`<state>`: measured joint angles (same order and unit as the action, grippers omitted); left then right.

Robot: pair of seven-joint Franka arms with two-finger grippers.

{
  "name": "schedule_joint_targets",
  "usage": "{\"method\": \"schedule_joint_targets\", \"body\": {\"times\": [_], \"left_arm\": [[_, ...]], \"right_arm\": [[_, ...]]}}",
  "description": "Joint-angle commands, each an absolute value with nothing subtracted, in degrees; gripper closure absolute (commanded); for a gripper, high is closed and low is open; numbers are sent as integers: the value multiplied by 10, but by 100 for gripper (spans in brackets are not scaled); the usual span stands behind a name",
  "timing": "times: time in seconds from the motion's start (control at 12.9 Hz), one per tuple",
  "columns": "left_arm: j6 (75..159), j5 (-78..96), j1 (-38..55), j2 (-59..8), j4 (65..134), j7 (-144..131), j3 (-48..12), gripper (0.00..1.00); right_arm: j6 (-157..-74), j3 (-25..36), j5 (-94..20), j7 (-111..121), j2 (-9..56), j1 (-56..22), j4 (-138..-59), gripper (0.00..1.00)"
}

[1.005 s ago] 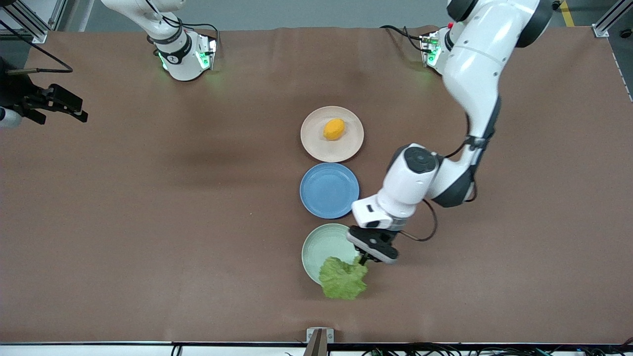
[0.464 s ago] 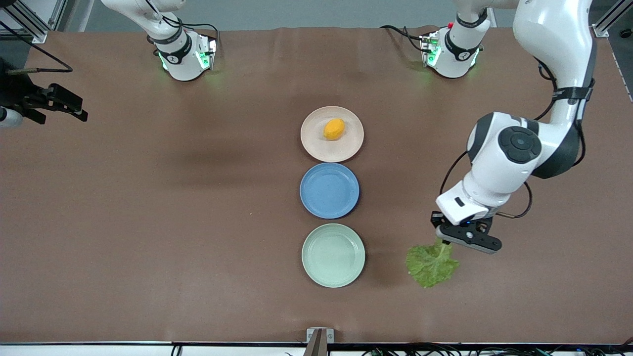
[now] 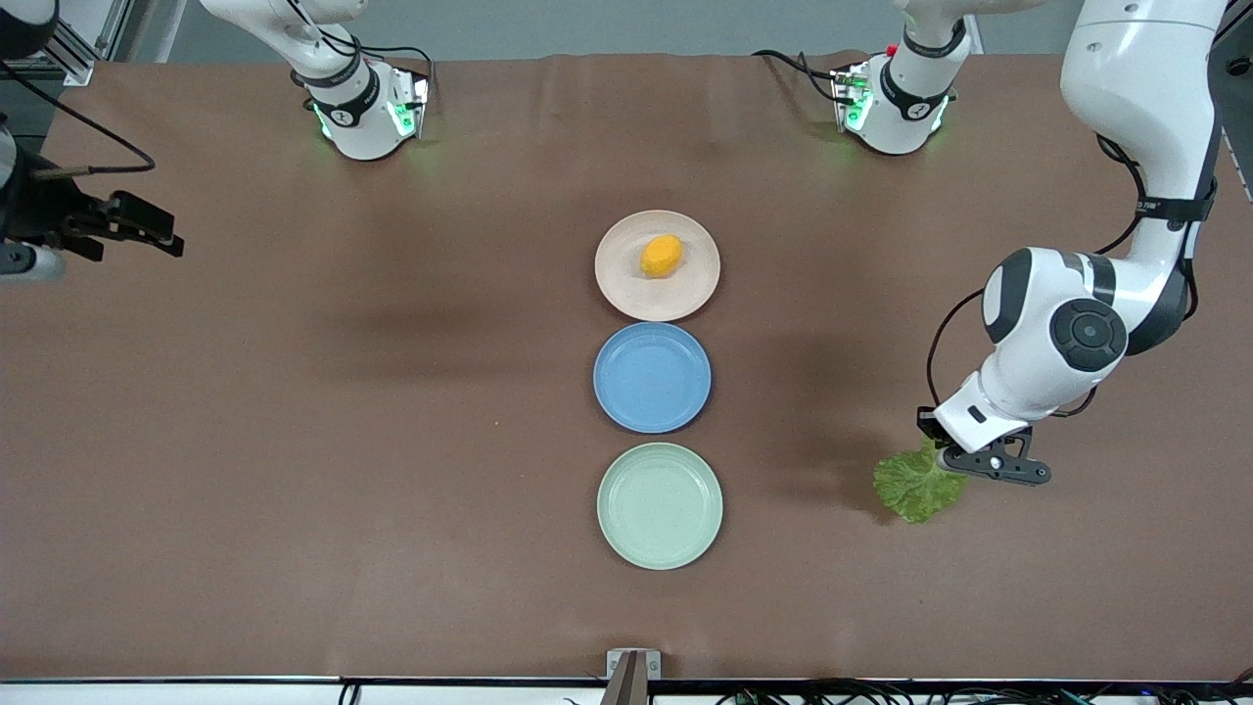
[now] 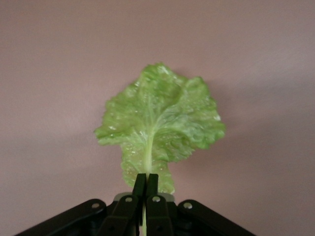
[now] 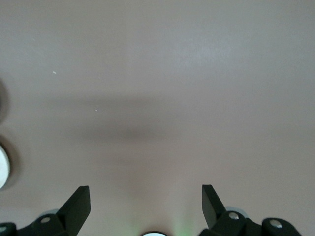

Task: Pick lemon and lettuce from plates
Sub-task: 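Carry the lettuce leaf off the plate and lower it onto the table, then release the lettuce with the left gripper while the right gripper reaches the lemon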

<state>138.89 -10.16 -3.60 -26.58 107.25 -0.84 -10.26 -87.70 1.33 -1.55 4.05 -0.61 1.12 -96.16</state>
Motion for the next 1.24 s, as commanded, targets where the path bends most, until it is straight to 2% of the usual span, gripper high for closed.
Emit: {"method": "schedule_joint_targets", "body": {"times": [0.0, 0.08, 0.15, 0.31, 0.54, 0.77, 1.16], "left_arm": [[1455, -132, -61, -256, 1142, -11, -106, 97], [1462, -136, -68, -264, 1145, -11, -107, 95], [1462, -136, -70, -269, 1145, -13, -107, 85], [1460, -136, -74, -266, 1142, -11, -108, 0], [1406, -131, -71, -243, 1105, -22, -112, 0], [1328, -129, -70, -197, 1071, -22, -112, 0], [1145, -128, -71, -161, 951, -21, -131, 0]], "right_arm": [[-877, 10, -14, 15, 27, 14, -958, 0], [-879, 5, -17, -45, 27, 10, -961, 0], [-879, -2, -19, -105, 26, -8, -964, 0], [-884, -20, -39, -237, 27, -37, -977, 0], [-931, -31, -51, -406, 27, -117, -1010, 0], [-1028, -31, -52, -557, 32, -219, -1063, 0], [-1193, -31, -52, -789, 128, -369, -1078, 0]]}}
